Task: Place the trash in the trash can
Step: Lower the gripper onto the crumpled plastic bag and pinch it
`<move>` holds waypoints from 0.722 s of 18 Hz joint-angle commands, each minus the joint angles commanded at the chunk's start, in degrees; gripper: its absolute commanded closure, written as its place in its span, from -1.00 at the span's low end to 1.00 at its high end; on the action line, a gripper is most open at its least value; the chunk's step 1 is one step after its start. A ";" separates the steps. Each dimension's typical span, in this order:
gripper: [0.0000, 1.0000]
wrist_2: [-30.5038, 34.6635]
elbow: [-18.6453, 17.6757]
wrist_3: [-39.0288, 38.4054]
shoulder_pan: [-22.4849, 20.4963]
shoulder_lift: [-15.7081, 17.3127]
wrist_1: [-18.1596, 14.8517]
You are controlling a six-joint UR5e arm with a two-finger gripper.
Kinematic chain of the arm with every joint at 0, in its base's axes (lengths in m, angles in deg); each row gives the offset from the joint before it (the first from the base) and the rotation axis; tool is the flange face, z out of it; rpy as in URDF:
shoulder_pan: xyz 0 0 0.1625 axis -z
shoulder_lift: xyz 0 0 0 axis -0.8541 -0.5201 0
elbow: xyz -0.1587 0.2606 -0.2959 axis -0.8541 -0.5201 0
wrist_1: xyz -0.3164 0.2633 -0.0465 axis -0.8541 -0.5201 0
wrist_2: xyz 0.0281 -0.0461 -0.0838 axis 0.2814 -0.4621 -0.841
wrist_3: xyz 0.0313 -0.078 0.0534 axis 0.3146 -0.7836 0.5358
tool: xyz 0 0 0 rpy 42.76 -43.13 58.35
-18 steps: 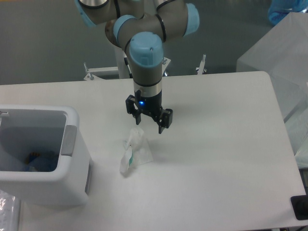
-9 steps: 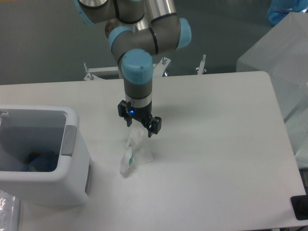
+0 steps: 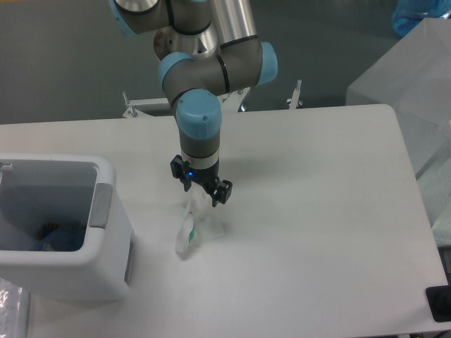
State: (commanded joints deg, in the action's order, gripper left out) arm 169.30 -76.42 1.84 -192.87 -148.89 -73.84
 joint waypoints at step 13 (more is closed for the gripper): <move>1.00 -1.75 8.26 -0.52 -4.74 0.97 -1.05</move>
State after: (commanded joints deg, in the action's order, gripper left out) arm 167.55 -68.16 1.31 -197.61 -147.93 -74.90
